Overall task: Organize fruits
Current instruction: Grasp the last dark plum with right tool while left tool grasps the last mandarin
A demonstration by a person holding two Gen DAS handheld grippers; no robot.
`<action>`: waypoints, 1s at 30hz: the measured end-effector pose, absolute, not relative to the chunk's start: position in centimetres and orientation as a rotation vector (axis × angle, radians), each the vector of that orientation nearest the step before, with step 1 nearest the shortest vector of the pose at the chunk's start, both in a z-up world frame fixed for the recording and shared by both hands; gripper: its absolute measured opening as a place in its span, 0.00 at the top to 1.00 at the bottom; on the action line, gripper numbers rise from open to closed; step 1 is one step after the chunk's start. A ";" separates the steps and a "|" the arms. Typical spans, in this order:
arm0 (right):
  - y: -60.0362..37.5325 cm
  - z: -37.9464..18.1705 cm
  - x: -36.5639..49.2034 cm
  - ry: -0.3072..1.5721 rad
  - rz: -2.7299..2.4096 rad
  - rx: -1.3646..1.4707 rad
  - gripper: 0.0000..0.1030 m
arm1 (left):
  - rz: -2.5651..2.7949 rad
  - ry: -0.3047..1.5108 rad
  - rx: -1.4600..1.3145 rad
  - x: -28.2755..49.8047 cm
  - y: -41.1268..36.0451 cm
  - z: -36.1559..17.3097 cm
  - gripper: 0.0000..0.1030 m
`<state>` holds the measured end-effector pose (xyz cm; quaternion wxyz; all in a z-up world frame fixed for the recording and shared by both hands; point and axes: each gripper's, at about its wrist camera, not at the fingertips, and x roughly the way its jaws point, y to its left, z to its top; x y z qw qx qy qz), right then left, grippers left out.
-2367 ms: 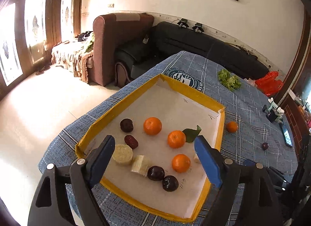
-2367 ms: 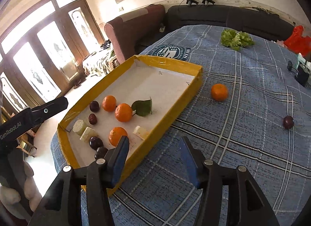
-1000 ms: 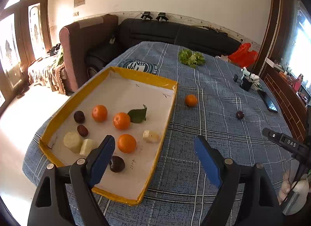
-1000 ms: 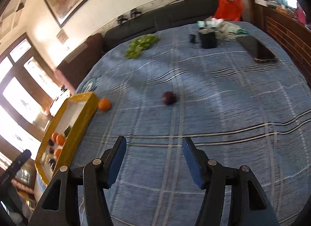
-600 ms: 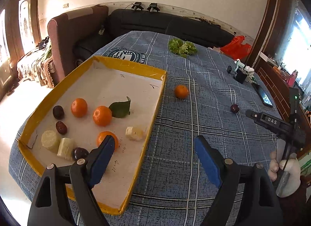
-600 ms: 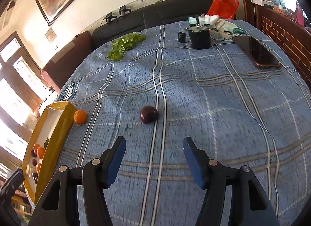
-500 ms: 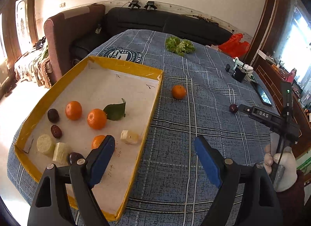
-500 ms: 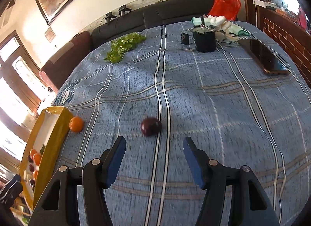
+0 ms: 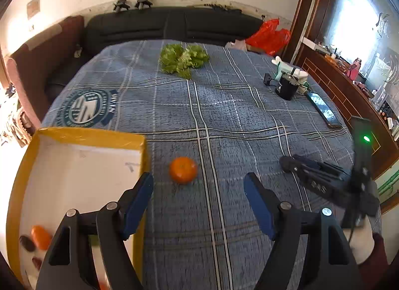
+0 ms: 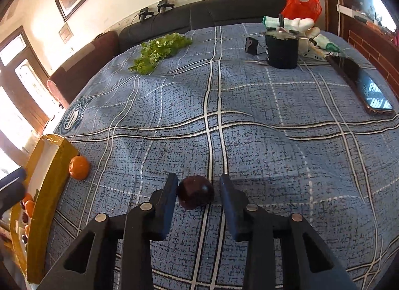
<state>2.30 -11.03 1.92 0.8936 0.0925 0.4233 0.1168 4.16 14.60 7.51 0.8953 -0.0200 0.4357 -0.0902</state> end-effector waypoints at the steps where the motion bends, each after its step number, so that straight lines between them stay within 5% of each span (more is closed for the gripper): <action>1: -11.0 2.0 2.2 0.875 0.246 0.186 0.68 | -0.192 0.922 -0.042 5.3 14.5 7.1 0.33; 5: -10.7 2.0 2.0 0.875 0.253 0.171 0.69 | -0.180 0.992 0.011 8.6 13.6 5.0 0.48; 11: -11.3 1.8 2.0 0.891 0.273 0.217 0.69 | -0.138 1.070 0.130 10.9 12.7 2.1 0.50; 13: -11.4 1.8 1.9 0.890 0.273 0.219 0.69 | -0.127 1.092 0.158 10.9 12.6 1.3 0.67; 30: -12.8 2.5 1.1 0.891 0.539 0.522 0.69 | -0.143 0.945 0.002 1.7 13.0 5.9 0.67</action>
